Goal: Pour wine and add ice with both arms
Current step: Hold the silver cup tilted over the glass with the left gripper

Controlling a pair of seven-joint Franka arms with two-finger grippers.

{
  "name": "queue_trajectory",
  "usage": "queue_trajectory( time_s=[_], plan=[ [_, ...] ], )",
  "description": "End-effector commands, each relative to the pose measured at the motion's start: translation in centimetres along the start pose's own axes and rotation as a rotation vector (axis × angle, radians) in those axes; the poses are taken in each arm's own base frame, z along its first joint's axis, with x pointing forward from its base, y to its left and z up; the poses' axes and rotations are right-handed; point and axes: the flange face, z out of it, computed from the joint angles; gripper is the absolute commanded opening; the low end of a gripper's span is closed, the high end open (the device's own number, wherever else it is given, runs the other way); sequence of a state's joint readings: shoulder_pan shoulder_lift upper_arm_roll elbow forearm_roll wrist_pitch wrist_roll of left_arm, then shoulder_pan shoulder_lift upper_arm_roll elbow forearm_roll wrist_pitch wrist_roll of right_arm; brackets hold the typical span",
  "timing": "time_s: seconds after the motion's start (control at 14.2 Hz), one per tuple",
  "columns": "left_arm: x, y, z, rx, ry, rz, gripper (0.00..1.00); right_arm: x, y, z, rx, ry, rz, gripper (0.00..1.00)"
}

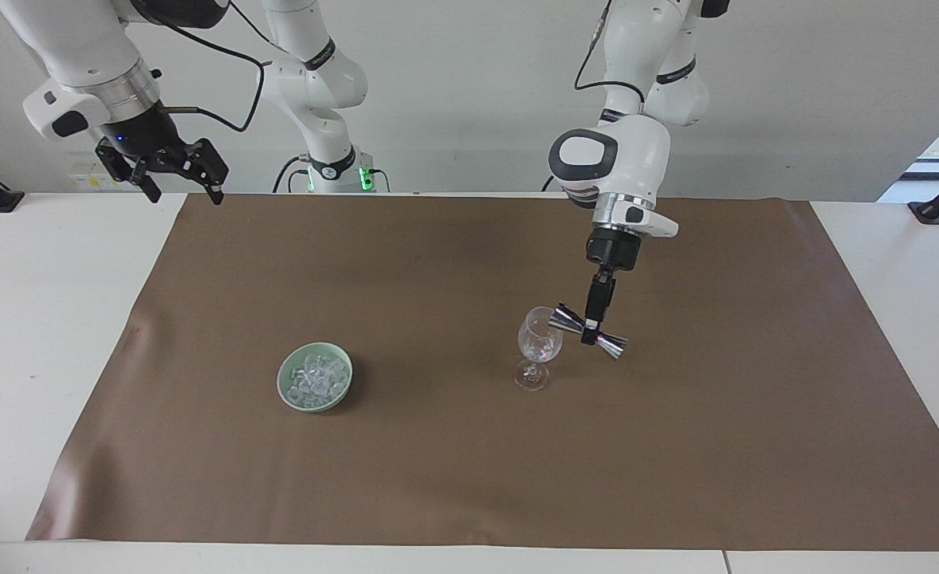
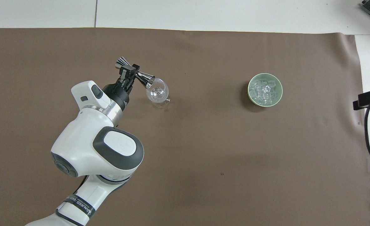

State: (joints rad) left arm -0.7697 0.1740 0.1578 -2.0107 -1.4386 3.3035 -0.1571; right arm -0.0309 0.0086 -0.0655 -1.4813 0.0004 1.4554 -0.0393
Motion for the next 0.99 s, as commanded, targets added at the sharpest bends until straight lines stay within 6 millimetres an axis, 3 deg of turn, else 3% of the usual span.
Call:
queue_trajectory(
  time_s=[0.0,0.92],
  plan=[
    [-0.38,0.45,0.14,-0.01,0.019,0.021,0.0,-0.14,-0.04,-0.21,-0.002,0.01,0.017,1.0],
    [-0.4,0.39,0.2,-0.009,0.019,0.035,0.0,-0.14,-0.04,-0.21,-0.002,0.01,0.017,1.0]
  ],
)
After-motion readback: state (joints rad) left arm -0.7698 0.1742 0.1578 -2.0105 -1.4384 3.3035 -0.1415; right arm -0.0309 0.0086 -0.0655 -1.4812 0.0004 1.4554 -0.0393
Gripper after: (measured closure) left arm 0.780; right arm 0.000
